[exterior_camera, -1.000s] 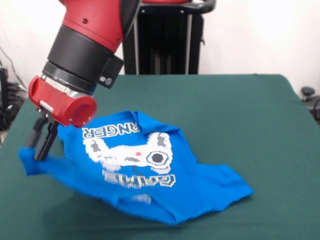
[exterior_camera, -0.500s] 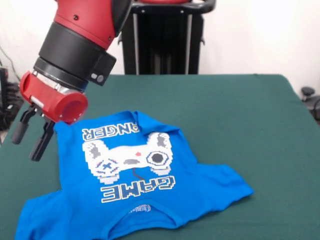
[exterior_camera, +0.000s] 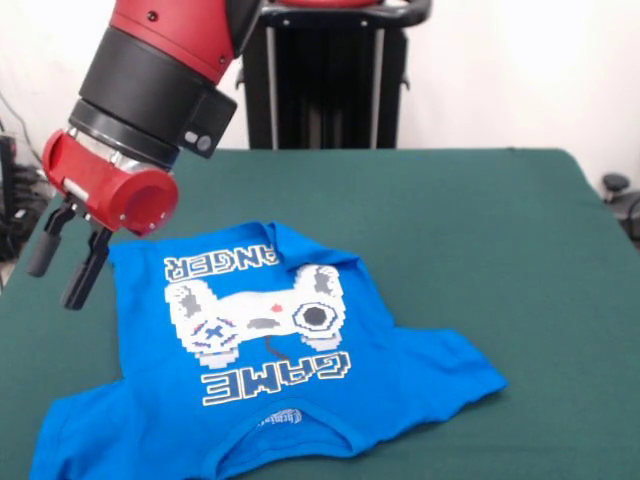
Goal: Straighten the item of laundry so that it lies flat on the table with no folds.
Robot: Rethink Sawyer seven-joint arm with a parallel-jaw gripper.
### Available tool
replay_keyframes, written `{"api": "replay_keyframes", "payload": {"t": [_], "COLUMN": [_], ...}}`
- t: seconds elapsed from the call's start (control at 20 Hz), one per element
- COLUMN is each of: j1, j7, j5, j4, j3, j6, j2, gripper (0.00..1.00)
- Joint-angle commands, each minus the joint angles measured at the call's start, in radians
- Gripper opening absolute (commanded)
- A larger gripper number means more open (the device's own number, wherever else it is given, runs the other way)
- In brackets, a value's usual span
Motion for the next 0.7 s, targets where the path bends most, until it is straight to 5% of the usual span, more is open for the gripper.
{"api": "replay_keyframes", "payload": {"t": [0.05, 0.7], "j1": [-0.037, -0.028], "j7": [-0.194, -0.14], "j5": [0.115, 0.067], "j4": [0.213, 0.246], "j3": [0.185, 0.181], "j6": [0.141, 0.027], "j2": [0.018, 0.091], "gripper": [1.0, 1.0]}}
